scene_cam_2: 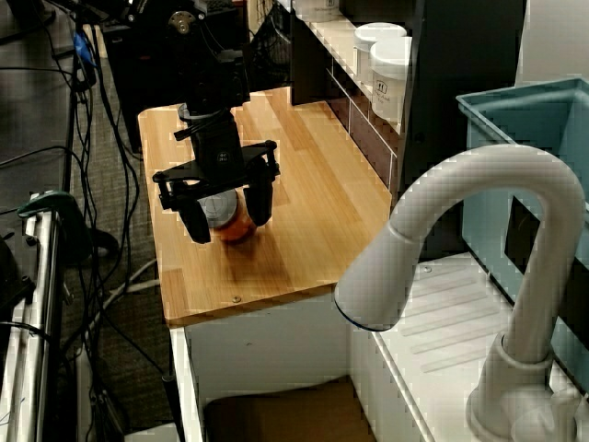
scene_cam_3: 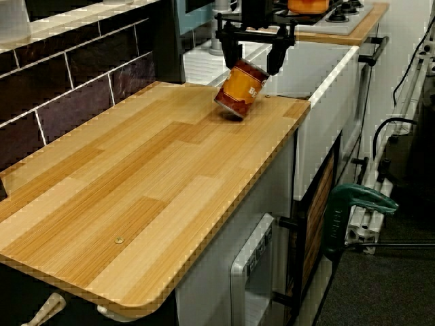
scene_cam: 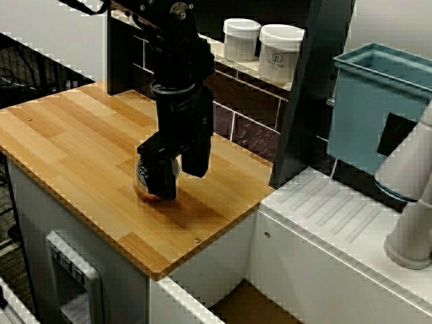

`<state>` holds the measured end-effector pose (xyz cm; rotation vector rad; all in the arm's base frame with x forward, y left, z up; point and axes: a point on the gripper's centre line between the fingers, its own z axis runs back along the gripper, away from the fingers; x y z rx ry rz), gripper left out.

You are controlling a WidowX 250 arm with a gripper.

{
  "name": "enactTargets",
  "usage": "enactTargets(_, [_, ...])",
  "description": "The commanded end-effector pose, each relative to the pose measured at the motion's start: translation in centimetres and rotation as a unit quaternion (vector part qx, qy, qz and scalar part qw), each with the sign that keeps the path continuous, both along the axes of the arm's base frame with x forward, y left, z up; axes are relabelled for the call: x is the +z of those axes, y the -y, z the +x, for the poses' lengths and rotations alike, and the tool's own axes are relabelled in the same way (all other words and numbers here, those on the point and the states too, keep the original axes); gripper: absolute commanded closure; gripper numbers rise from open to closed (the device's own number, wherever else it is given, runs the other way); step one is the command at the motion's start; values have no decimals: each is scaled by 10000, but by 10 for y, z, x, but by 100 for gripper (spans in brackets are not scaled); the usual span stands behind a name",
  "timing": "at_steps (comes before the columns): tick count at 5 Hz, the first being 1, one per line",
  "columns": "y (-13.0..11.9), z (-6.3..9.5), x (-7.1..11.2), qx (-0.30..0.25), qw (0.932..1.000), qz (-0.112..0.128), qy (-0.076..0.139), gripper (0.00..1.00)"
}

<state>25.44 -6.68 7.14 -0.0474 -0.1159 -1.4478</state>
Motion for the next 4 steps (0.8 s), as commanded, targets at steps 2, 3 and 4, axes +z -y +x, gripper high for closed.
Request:
enactTargets(2, [-22, 20, 13, 249, 9996, -80, 67, 0])
enactTargets(3, [-28, 27, 13, 336, 9994, -89, 23, 0])
enactTargets(4, [-33, 34, 13, 451, 9990, -53, 22, 0])
